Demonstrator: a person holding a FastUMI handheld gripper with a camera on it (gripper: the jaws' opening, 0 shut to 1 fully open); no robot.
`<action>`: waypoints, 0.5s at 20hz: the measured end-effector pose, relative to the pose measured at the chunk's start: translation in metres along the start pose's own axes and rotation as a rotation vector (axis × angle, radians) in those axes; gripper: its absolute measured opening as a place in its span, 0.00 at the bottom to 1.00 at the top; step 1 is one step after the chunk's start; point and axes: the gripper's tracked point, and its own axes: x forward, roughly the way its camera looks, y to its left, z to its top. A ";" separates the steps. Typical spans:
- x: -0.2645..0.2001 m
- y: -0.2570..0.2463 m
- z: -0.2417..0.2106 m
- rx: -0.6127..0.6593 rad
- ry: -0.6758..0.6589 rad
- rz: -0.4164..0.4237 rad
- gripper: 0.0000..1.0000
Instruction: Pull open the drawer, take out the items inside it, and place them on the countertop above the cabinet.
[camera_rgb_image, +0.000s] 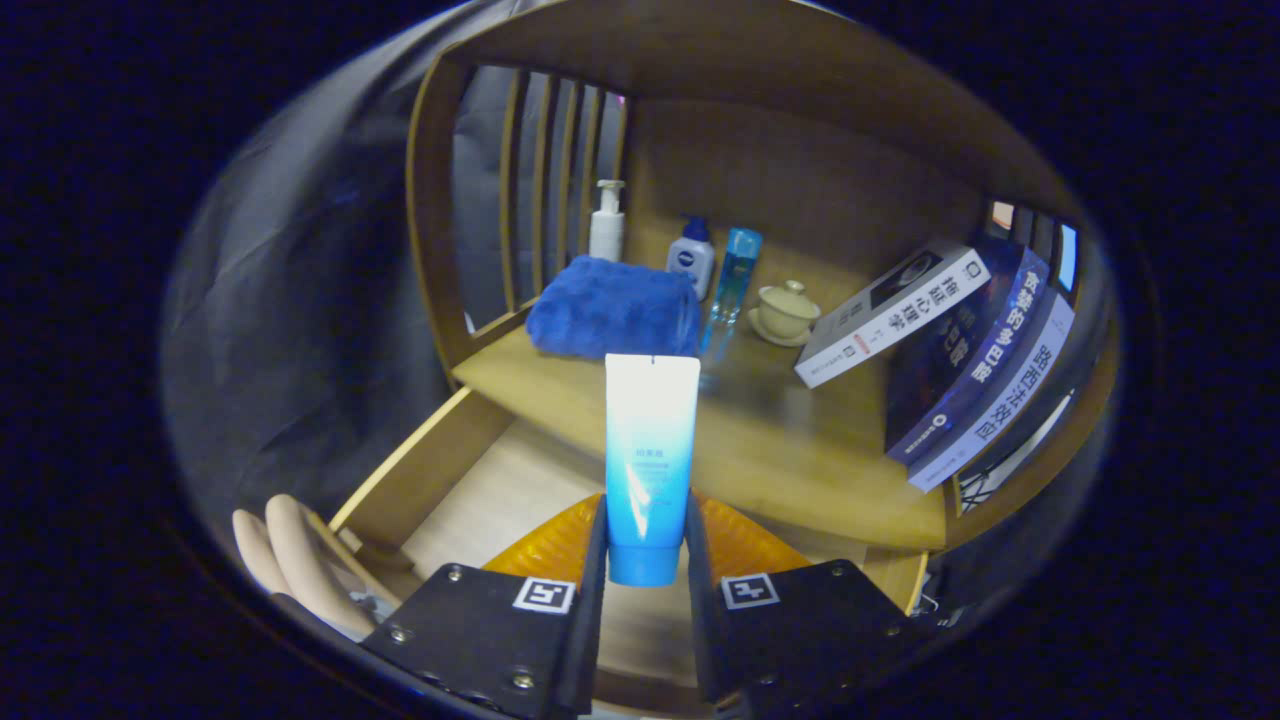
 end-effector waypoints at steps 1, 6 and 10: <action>0.010 -0.005 0.001 0.001 0.002 -0.023 0.39; 0.056 -0.025 -0.002 0.035 0.070 -0.097 0.39; 0.082 -0.030 -0.008 0.103 0.120 -0.100 0.39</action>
